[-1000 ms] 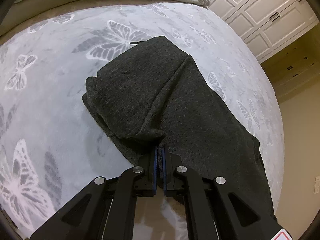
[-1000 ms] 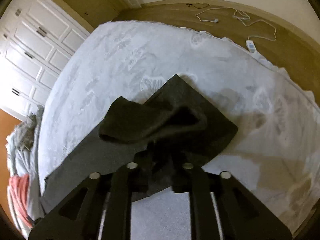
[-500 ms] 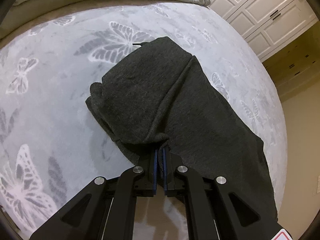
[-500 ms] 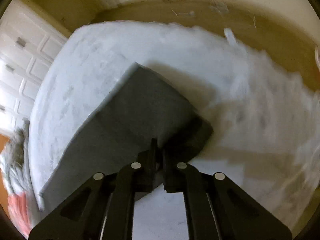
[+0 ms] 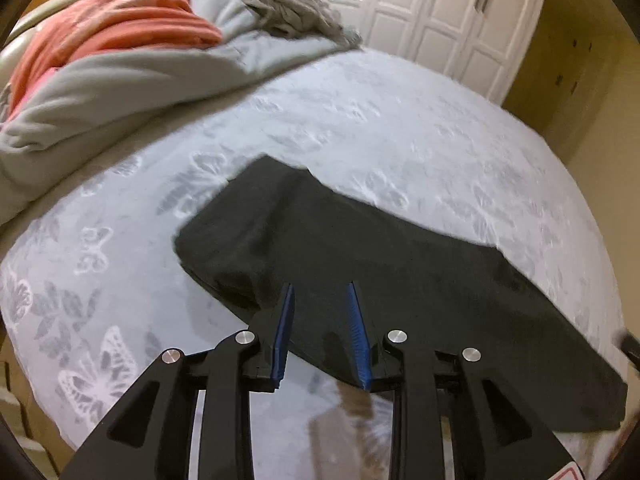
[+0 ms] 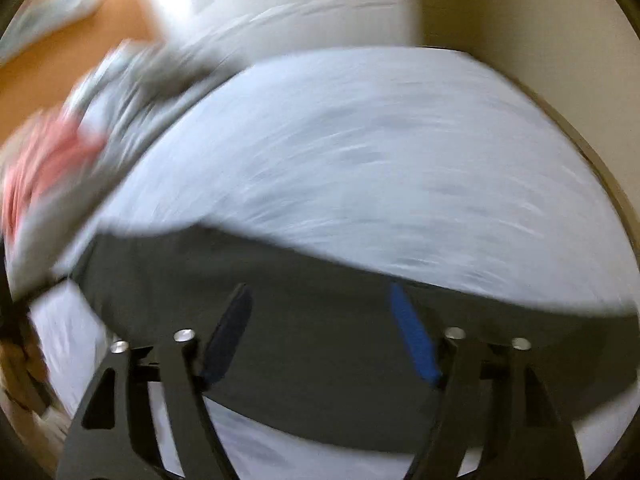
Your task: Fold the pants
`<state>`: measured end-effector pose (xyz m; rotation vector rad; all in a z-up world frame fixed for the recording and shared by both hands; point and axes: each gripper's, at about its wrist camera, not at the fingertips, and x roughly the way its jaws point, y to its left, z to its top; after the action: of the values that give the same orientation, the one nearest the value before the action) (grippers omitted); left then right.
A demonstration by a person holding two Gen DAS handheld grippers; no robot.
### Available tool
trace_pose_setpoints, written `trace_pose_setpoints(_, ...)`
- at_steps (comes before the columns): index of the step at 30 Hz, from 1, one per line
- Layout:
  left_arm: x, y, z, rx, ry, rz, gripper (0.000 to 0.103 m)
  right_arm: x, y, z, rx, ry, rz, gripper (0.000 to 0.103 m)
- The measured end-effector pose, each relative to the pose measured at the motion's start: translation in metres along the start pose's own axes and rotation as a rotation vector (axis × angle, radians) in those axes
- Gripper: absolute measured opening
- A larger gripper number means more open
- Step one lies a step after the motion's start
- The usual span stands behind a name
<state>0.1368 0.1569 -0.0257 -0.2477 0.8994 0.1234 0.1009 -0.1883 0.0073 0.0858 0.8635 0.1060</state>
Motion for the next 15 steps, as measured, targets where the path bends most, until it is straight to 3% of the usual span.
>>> trace_pose_setpoints(3, 0.012, 0.001, -0.002, -0.001, 0.041, -0.011, 0.025, 0.067, 0.070, 0.022, -0.149, 0.086, 0.015, 0.053)
trace_pose_setpoints(8, 0.027, -0.003, -0.002, 0.048, 0.050, 0.051, 0.025, 0.142, 0.094, 0.037, -0.250, 0.154, -0.076, 0.052)
trace_pose_setpoints(10, 0.032, -0.004, 0.000, 0.069, 0.064, 0.059, 0.025, 0.169, 0.099, 0.044, -0.251, 0.190, -0.101, 0.039)
trace_pose_setpoints(11, 0.034, -0.005, 0.001, 0.070, 0.072, 0.051, 0.025, 0.179, 0.102, 0.047, -0.260, 0.194, -0.091, 0.027)
trace_pose_setpoints(12, 0.034, -0.006, 0.002, 0.068, 0.076, 0.042, 0.025, 0.176, 0.104, 0.049, -0.270, 0.178, -0.095, 0.002)
trace_pose_setpoints(15, 0.037, -0.015, 0.004, 0.087, 0.070, 0.031, 0.025, 0.186, 0.102, 0.063, -0.228, 0.158, -0.111, 0.005)
